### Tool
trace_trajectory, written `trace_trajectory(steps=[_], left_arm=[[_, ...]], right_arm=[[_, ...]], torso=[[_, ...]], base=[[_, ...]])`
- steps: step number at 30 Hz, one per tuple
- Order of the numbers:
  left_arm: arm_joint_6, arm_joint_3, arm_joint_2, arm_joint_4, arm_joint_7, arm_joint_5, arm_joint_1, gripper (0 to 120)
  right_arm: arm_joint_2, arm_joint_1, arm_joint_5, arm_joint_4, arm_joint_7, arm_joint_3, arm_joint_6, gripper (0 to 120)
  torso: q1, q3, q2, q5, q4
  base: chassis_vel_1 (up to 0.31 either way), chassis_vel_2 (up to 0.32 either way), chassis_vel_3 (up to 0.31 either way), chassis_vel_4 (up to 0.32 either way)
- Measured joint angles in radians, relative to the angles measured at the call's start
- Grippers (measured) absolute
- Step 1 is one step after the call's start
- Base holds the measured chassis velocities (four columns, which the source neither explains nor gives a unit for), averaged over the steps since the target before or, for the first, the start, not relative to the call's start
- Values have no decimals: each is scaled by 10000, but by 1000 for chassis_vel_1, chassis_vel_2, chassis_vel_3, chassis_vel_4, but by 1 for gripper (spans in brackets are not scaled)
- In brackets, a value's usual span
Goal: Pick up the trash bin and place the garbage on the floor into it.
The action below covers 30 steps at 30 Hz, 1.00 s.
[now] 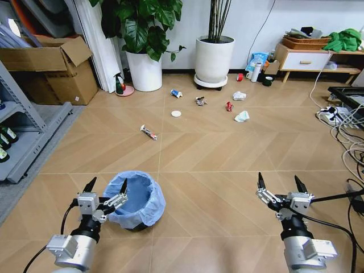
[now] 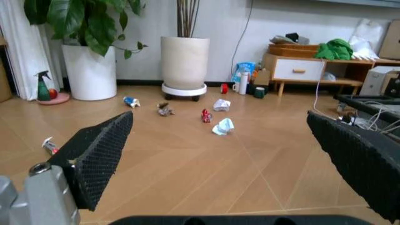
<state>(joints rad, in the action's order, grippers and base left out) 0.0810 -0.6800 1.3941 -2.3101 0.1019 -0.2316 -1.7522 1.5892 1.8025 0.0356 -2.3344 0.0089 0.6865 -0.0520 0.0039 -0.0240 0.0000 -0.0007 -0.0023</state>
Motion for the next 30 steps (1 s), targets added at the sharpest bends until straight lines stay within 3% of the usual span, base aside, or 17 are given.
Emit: trace_trajectory(steps=[22, 26, 30], left_arm=[[530, 2, -323, 157, -101, -194, 304, 100], [789, -30, -668, 260, -193, -283, 456, 100], [1525, -37, -1587, 526, -534, -900, 990, 100]], right_arm=[[-19, -258, 15, 95, -37, 63, 62, 100], [-26, -277, 16, 86, -41, 66, 81, 100], [-55, -287, 15, 78, -47, 66, 122, 100]], torso=[[0, 0, 0, 0, 0], [0, 0, 0, 0, 0], [0, 0, 0, -1, 1]], base=[[0, 0, 0, 0], [0, 0, 0, 0], [0, 0, 0, 0]])
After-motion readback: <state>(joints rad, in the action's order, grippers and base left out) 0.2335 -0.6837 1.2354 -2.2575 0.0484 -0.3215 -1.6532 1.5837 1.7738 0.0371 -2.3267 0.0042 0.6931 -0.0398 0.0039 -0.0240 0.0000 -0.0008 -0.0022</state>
